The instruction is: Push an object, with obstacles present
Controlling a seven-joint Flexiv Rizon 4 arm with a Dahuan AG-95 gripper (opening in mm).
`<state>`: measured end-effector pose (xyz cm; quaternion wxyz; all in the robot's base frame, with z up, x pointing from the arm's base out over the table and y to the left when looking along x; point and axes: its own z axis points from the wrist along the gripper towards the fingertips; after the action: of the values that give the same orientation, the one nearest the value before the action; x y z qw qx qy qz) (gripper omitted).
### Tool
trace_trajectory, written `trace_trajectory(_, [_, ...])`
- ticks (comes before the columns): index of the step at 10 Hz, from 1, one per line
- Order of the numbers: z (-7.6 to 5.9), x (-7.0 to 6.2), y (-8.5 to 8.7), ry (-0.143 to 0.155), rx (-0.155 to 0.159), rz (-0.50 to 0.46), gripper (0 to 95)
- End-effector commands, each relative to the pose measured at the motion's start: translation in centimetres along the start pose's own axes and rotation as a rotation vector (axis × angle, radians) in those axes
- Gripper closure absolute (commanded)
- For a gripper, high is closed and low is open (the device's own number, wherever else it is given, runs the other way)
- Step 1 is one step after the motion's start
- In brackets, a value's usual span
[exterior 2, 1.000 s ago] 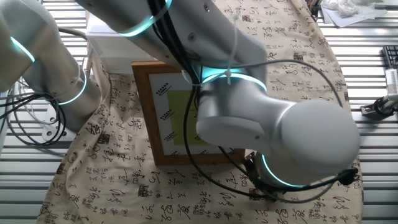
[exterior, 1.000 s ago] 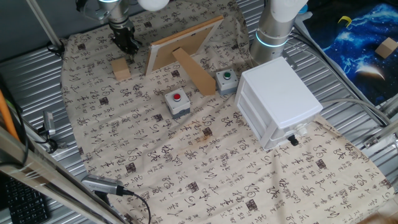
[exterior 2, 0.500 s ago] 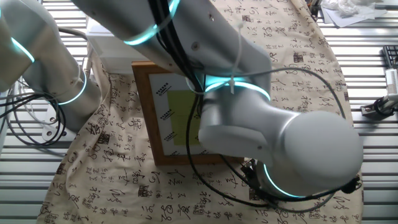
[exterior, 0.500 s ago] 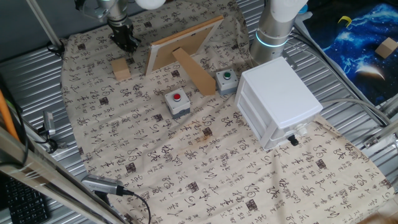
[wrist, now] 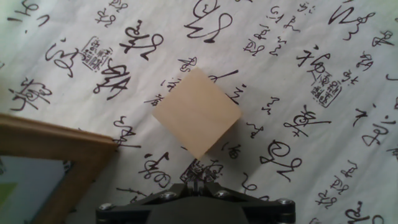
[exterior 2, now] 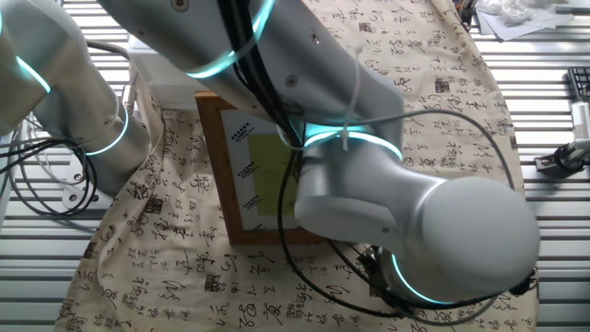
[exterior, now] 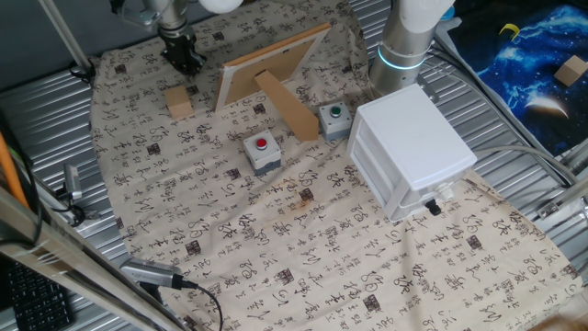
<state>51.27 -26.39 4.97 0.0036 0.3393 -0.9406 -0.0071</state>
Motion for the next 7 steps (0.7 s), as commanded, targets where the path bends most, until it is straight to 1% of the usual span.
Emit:
trace_trajectory(1, [0.15, -0.25, -0.26, 0.004, 0.004, -0.003, 95.0])
trace_trajectory(3, [0.46, -0.13, -0.37, 0.001, 0.006, -0.007, 95.0])
trace_trajectory(7, [0.54, -0.06, -0.42, -0.001, 0.007, -0.008, 95.0])
